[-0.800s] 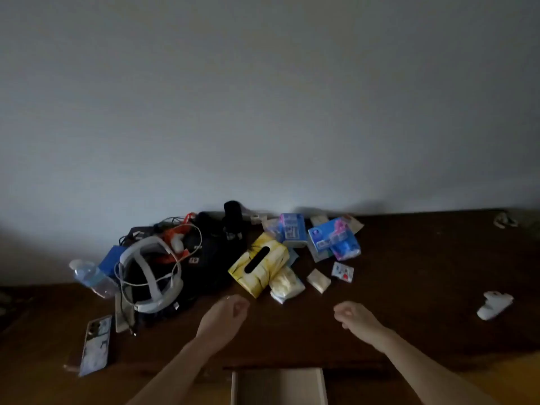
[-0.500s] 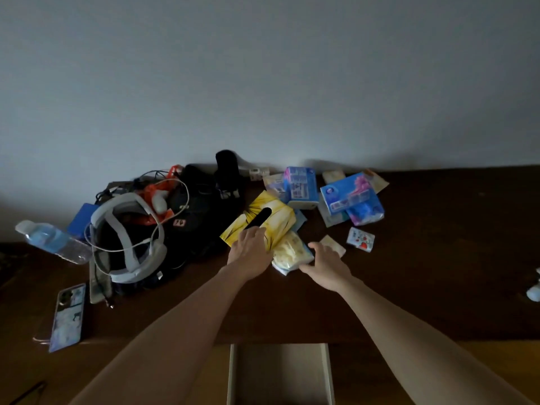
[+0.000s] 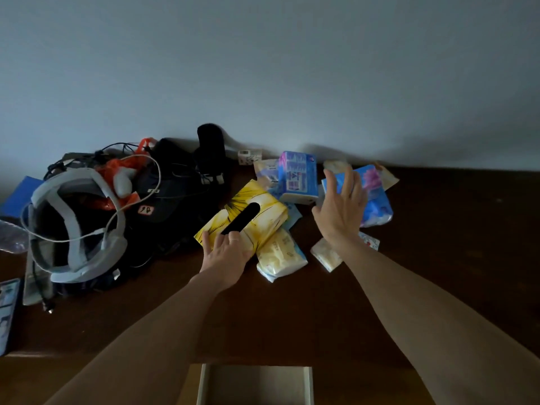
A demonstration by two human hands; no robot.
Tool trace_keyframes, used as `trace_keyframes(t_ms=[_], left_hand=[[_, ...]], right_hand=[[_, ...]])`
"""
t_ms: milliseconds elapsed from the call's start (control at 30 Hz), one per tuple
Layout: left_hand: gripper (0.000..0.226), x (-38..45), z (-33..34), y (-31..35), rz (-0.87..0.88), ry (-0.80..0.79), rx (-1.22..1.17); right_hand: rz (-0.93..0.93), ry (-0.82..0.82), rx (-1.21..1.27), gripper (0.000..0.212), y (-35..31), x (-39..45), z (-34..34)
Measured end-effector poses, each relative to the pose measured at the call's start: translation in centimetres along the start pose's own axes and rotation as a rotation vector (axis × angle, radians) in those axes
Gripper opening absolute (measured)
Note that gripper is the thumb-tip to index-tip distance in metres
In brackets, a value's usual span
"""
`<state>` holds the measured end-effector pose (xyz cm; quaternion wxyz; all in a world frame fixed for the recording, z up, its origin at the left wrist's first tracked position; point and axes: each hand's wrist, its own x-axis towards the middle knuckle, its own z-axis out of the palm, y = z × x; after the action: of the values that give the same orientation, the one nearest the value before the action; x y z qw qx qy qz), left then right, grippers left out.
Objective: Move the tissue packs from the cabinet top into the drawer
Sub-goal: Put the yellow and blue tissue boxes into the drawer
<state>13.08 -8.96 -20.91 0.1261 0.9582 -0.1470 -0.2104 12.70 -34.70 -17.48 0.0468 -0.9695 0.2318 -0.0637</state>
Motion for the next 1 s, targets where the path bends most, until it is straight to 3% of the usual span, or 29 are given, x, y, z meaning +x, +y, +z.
trace_keyframes(t_ms=[133,200,333,400,533,767,900,1000], left_hand=[[0.057,0.5,0.2,0.8,-0.015,-0.006,0.020],[0.058,0.6,0.2,1.0,-0.016,-0.002,0.024],[0.056,0.7,0.6,0.4,-0.014,0.001,0.006],[0.057,1.0,0.7,0.2,-0.024,-0.005,0.003],[0.047,-0.5,-0.9,1.4,-0.038,0.042,-0.027],[0.043,-12.1,-3.5,-1.4,0.048,0.231,0.007],[0.055,-21.0,-4.4,-4.9,0.113,0.221,0.010],[0.057,-27.3,-3.6,-8.2,0.159,0.119,0.064]], right_hand=[[0.007,-0.217,-0.360,0.105,1.2,3.6,0.3],[-0.027,-0.216,-0.528,0.108,1.4,3.7,1.0],[-0.104,-0.148,-0.695,0.069,1.5,2.2,1.0],[-0.110,-0.110,-0.654,0.067,1.7,0.8,0.3],[-0.177,-0.025,-0.463,0.083,1.9,-3.6,-2.7],[-0.286,0.128,0.021,0.093,-0.4,-14.5,-7.5],[-0.355,0.024,0.299,0.086,-0.4,-22.9,-9.8],[-0.380,-0.190,0.282,0.091,-0.2,-29.6,-10.5]])
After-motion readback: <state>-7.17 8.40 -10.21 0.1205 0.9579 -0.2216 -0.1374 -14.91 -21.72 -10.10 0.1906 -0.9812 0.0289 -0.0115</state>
